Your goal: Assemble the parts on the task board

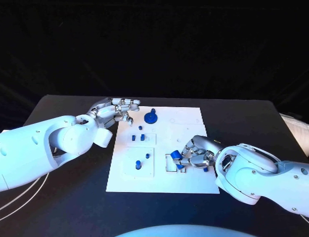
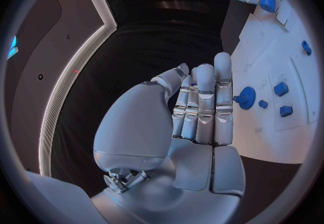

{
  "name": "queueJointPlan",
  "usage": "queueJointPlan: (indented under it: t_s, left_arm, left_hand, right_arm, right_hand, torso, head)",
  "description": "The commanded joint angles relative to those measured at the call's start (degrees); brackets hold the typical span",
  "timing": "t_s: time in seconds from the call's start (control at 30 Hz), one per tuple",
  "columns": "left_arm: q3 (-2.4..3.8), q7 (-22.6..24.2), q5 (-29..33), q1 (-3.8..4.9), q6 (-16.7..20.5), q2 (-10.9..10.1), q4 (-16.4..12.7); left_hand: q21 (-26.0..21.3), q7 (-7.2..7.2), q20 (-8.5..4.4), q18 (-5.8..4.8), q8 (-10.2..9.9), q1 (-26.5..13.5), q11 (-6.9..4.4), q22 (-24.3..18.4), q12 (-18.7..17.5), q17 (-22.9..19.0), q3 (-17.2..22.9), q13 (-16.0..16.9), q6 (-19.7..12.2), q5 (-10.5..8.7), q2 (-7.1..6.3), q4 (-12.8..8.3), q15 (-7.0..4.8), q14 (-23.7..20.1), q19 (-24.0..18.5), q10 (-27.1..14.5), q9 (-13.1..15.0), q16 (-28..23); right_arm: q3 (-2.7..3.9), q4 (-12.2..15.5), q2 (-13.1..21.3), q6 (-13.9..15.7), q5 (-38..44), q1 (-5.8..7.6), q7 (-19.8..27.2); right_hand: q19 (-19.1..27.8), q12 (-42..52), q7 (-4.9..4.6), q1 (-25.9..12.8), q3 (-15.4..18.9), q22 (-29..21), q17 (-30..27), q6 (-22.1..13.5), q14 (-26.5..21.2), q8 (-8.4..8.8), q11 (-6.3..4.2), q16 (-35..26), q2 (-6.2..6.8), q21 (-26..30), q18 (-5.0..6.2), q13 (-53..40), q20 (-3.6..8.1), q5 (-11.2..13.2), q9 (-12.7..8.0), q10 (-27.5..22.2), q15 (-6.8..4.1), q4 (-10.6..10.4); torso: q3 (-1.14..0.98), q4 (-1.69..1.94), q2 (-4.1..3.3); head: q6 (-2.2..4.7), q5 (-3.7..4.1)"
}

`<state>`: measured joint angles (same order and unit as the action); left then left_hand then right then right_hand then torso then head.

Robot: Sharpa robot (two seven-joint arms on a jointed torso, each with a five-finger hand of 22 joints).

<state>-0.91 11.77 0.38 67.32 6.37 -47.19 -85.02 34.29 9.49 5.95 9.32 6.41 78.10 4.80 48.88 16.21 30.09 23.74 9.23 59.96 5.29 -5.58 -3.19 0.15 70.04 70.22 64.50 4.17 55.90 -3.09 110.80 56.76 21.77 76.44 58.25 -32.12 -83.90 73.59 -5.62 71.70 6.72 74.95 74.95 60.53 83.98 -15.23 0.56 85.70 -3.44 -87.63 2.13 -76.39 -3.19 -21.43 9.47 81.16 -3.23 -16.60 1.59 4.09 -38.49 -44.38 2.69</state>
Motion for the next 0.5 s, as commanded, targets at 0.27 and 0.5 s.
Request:
queueJointPlan:
  t_s: [0.27,0.5]
  left_arm:
    - [0.03,0.2,-0.1,0.00,-1.2,0.2,-0.1]
    - [0.03,0.1,0.0,-0.01,-1.4,0.1,0.0]
  left_hand:
    - [-0.4,-0.21,0.06,1.13,0.3,-0.1,0.14,-0.1,0.4,-0.1,-0.2,0.1,-0.1,0.08,0.37,0.0,0.12,-0.5,-0.5,-0.4,0.1,-0.2]
    - [-0.4,-0.23,0.05,1.14,0.3,0.0,0.13,-0.1,0.4,-0.2,-0.2,0.1,-0.1,0.12,0.37,-0.1,0.11,-0.6,-0.5,-0.5,0.1,-0.3]
  right_arm:
    - [0.02,-1.2,-2.0,-5.1,0.3,-0.18,-2.0]
    - [0.02,-1.7,-2.4,-4.3,4.4,-0.38,-2.7]
  right_hand:
    - [-3.9,-0.9,1.75,-2.2,1.7,11.2,7.7,3.1,4.5,-1.38,-0.99,-0.2,-0.76,-0.1,-1.14,2.2,0.91,0.5,1.0,0.2,-0.87,0.0]
    - [-4.0,-1.5,2.28,-6.9,4.8,11.3,7.8,4.0,4.6,-2.10,-1.44,-0.2,-2.15,-0.1,-1.18,2.1,1.35,7.2,2.2,0.5,-1.29,-0.1]
  torso:
    - [-0.04,-0.01,-0.06]
    - [-0.09,-0.13,-0.07]
  head:
    - [-0.08,-0.11]
    - [-0.05,-0.18]
